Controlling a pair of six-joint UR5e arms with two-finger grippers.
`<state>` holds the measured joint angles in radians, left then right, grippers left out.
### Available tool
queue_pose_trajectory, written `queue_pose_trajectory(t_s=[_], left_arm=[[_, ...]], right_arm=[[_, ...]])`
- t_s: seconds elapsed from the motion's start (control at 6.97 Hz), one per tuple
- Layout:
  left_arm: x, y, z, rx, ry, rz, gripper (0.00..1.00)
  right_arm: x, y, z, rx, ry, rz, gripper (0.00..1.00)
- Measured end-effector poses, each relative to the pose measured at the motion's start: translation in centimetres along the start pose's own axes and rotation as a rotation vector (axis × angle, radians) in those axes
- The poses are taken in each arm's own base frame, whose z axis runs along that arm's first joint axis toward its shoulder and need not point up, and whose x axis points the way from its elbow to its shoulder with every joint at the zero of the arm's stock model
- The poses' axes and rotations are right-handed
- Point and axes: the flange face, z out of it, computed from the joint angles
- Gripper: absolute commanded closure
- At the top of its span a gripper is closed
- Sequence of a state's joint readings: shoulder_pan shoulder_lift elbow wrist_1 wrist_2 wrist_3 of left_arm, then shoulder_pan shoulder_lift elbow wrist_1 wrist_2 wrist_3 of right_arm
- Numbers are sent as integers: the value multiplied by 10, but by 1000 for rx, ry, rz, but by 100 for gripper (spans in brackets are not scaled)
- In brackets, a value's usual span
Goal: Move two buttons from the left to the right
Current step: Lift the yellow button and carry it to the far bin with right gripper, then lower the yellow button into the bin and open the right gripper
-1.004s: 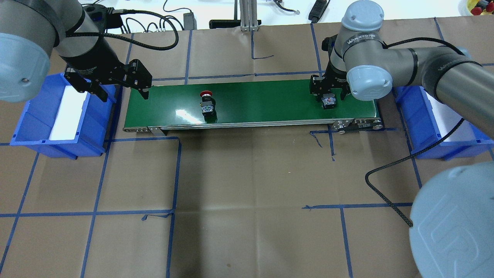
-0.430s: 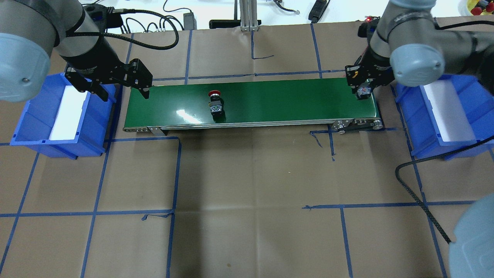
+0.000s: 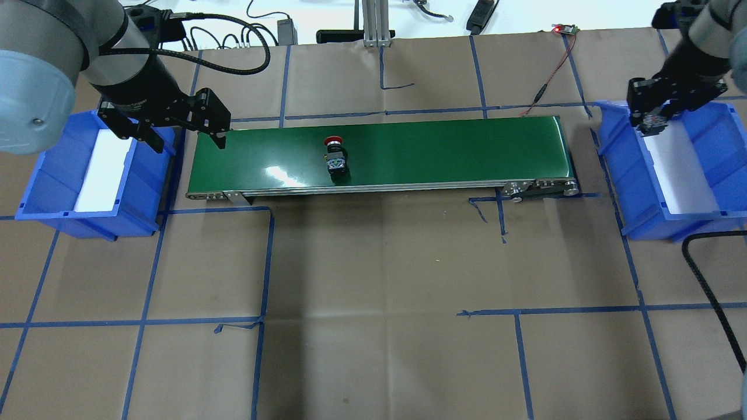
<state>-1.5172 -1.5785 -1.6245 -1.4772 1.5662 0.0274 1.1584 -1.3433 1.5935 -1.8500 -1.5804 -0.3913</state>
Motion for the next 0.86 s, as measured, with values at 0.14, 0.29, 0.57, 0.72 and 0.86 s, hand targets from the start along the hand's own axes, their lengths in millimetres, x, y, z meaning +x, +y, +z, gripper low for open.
queue_pose_trajectory(t_s=[0.14,0.29,0.57,0.72,0.86], left_arm=[[0,0,0,0,0,-1,0],[0,0,-1,1,-1,-1,0],[-1,-1,0,0,-2,-2,0],[-1,-1,0,0,-2,-3,0],[-1,-1,0,1,-1,-3,0]], right_arm=[[38,7,4,-18,-4,-11,95],[65,12,20,-41,-16,-7,95],[89,20,74,-37,-15,-22,95],[90,26,103,-24,-6,-29,95],[90,33,123,-15,6,-32,94]])
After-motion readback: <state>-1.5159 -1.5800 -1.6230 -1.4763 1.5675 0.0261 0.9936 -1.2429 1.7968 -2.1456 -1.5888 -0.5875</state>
